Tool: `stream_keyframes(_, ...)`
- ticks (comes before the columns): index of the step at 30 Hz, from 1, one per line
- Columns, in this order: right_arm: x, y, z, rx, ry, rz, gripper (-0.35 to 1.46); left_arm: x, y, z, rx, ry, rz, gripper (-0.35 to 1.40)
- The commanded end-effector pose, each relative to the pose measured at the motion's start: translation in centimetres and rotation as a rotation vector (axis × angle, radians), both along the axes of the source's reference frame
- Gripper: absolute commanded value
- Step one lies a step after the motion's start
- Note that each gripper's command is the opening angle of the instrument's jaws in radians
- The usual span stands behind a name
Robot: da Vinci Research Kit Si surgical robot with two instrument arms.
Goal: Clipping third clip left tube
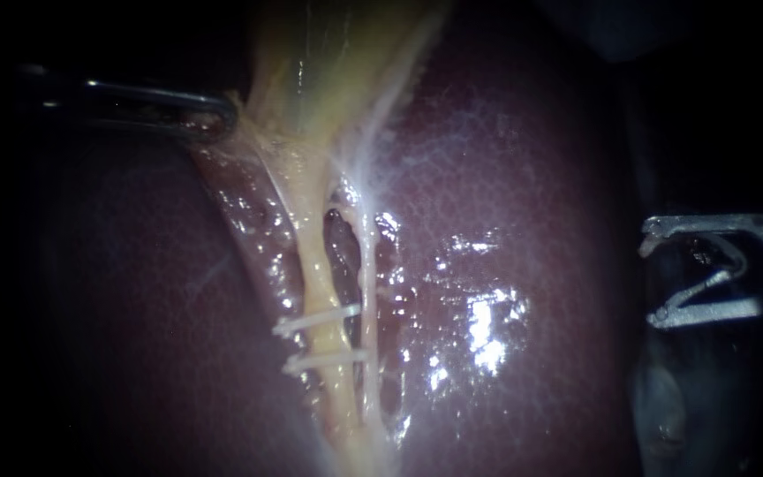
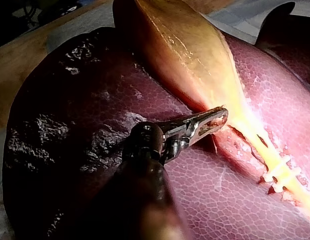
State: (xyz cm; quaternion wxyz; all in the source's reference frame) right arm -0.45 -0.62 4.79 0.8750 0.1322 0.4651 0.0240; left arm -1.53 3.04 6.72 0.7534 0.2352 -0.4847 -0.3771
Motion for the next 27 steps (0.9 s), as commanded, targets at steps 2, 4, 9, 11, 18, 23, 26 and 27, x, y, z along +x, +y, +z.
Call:
stream_keyframes(2, 0.0, 0.0, 0.0, 0.0, 0.0, 0.0, 0.49, 0.04, 0.03, -0.03, -0.008, -0.003, -0.003, -0.35)
stream_keyframes(4, 0.01, 0.0, 0.0, 0.006, 0.001, 0.001, 0.49, 0.05, 0.04, -0.03, -0.008, -0.003, -0.004, -0.35)
stream_keyframes(9, 0.05, 0.0, 0.0, 0.019, 0.007, -0.002, 0.49, 0.04, 0.02, -0.03, -0.009, -0.001, -0.005, -0.35)
stream_keyframes(11, 0.09, 0.0, 0.0, 0.032, 0.005, 0.0, 0.49, 0.04, 0.02, -0.03, -0.009, -0.001, -0.005, -0.35)
stream_keyframes(18, 0.33, 0.02, 0.01, 0.106, 0.015, 0.026, 0.49, 0.03, 0.0, -0.04, -0.009, 0.0, -0.006, -0.35)
stream_keyframes(23, 0.56, 0.04, 0.01, 0.174, 0.033, 0.059, 0.49, 0.01, -0.01, -0.04, -0.01, 0.001, -0.008, -0.35)
stream_keyframes(26, 0.69, 0.05, 0.02, 0.218, 0.051, 0.081, 0.49, 0.01, -0.01, -0.04, -0.01, 0.001, -0.008, -0.35)
stream_keyframes(27, 0.72, 0.05, 0.02, 0.23, 0.057, 0.086, 0.49, 0.01, -0.01, -0.04, -0.01, 0.001, -0.008, -0.35)
